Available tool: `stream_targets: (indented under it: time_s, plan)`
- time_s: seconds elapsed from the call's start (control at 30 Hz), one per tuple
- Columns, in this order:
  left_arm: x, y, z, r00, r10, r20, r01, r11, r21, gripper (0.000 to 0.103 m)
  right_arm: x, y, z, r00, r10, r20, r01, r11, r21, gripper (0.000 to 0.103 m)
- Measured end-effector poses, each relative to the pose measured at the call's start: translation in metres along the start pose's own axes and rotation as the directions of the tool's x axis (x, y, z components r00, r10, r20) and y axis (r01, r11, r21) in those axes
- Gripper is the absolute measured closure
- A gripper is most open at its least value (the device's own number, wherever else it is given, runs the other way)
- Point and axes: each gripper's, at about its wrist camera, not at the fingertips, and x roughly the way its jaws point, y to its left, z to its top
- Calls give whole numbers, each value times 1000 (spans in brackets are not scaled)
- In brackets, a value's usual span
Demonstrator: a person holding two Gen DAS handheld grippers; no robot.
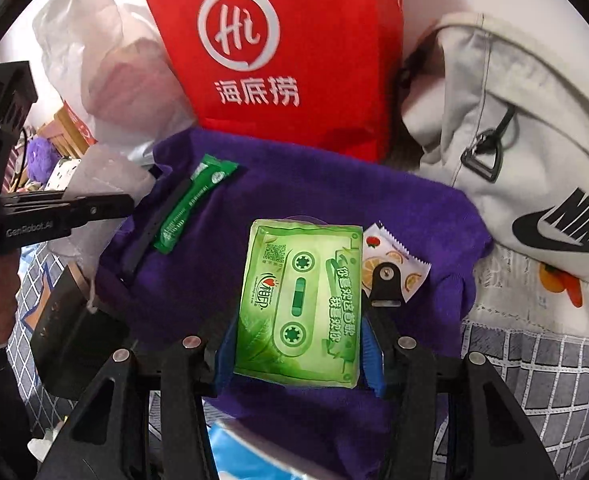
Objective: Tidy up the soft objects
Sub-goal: 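Lower both items onto the towel and open both tools, then grasp the yellow-and-black pouch with right tool while left tool moves toward the white gloves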
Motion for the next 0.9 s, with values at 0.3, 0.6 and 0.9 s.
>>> stream_targets:
  time_s: [0.3,0.6,0.9]
  plan:
    - [28,-5,5,998,-18,-56,19,1000,16,96,24,-8,-3,997,-3,-79,2,1000,-3,51]
    - [39,-5,9,995,-45,-90,46,999,10,66,28,-17,3,995,2,-96,2,999,41,26]
    - [2,3,3,999,-10,-33,9,1000,-24,46,-10,-16,3,999,-35,-7,35,995,91,22]
